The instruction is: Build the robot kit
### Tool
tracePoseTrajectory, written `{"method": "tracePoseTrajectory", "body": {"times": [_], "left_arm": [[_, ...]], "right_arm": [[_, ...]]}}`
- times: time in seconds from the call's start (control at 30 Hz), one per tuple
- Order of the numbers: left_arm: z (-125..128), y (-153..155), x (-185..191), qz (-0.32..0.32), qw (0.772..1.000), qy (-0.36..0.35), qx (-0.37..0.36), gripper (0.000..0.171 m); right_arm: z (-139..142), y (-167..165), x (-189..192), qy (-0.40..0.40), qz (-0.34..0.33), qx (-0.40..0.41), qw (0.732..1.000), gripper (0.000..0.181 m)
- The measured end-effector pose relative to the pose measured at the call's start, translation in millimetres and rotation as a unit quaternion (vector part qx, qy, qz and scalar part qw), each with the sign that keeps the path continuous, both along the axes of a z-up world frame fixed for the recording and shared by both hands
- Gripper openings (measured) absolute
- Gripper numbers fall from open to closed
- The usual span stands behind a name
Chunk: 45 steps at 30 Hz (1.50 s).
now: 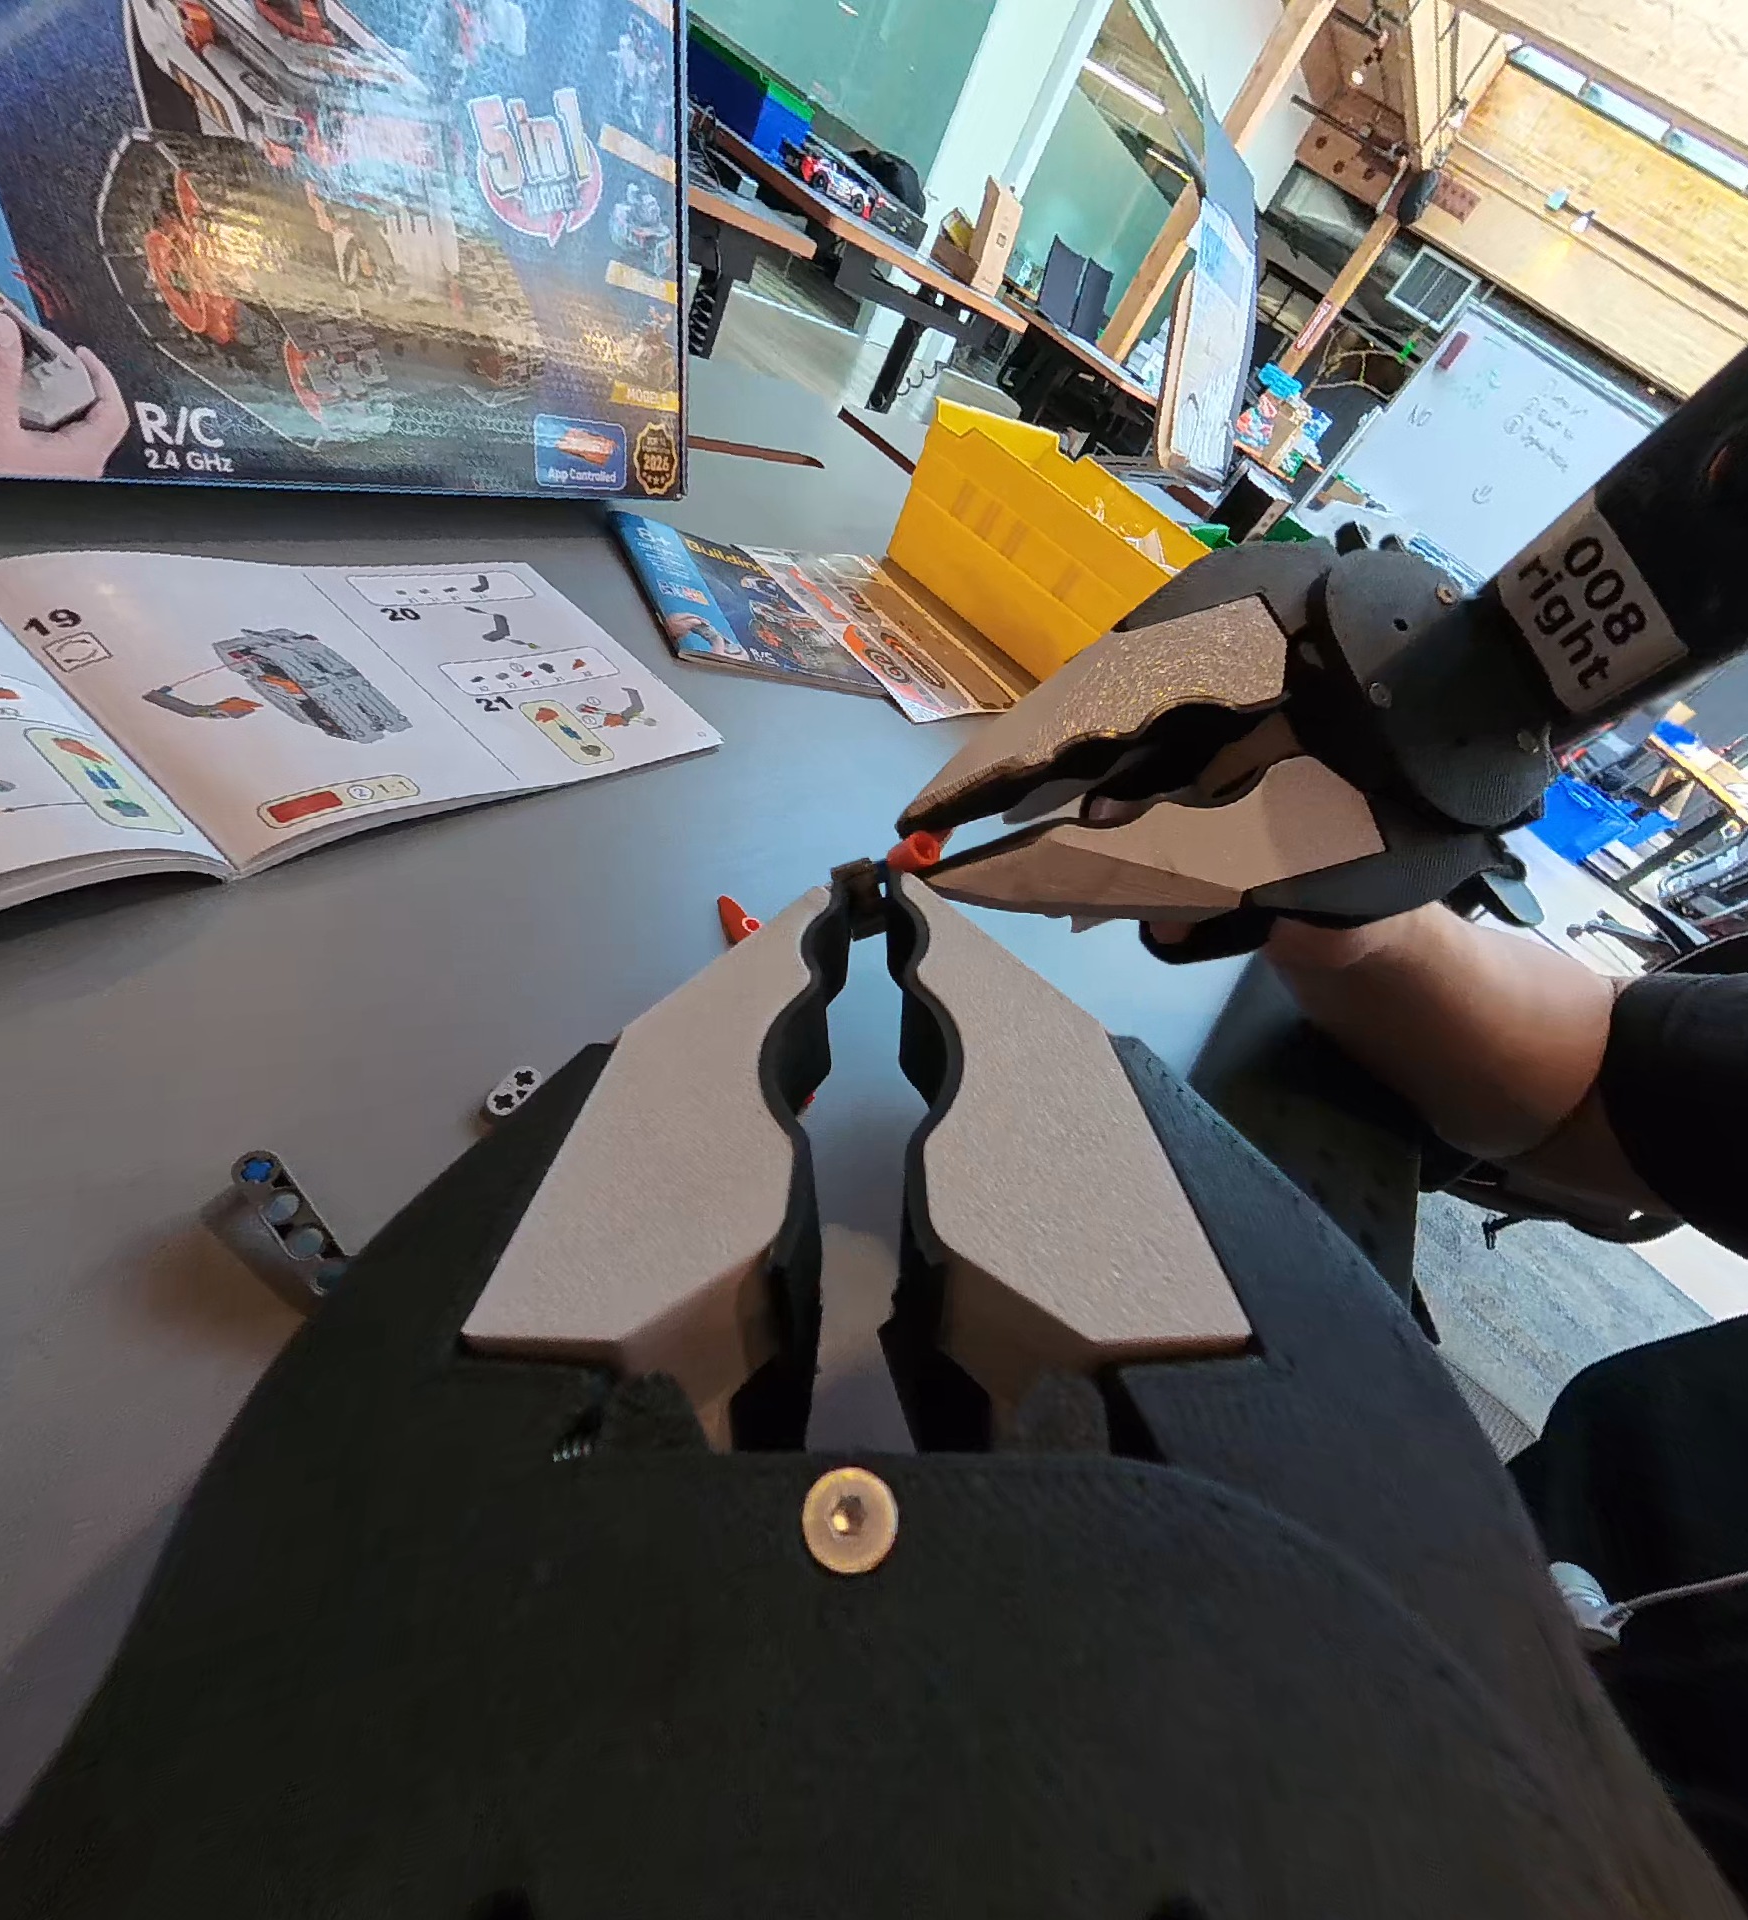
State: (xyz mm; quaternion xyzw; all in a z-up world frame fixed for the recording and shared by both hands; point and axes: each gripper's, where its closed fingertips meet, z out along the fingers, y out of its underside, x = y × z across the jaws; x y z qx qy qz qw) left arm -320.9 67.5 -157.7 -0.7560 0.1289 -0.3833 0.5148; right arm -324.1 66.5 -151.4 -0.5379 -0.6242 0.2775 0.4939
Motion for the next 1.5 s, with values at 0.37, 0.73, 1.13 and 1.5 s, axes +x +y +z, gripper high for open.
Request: {"method": "tracePoseTrajectory", "body": {"times": [0.37, 0.73, 1.13, 1.5], "left_arm": [[5, -6, 4, -0.036, 0.998, -0.05, -0.01, 0.004], [10, -10, 4, -0.063, 0.993, -0.1, -0.025, 0.004], [6, -9, 5, -0.06, 0.994, -0.083, -0.029, 0.004], [13, -12, 7, -0.048, 0.998, -0.031, 0.026, 0.004]], "right_arm": [[7, -7, 7, 0.04, 0.08, -0.058, 0.994, 0.007], [9, -13, 11, 0.057, 0.124, 0.03, 0.99, 0.007], [13, -12, 14, 0.018, 0.094, 0.065, 0.993, 0.007], [6, -9, 20, -0.016, 0.097, 0.145, 0.985, 0.007]]}}
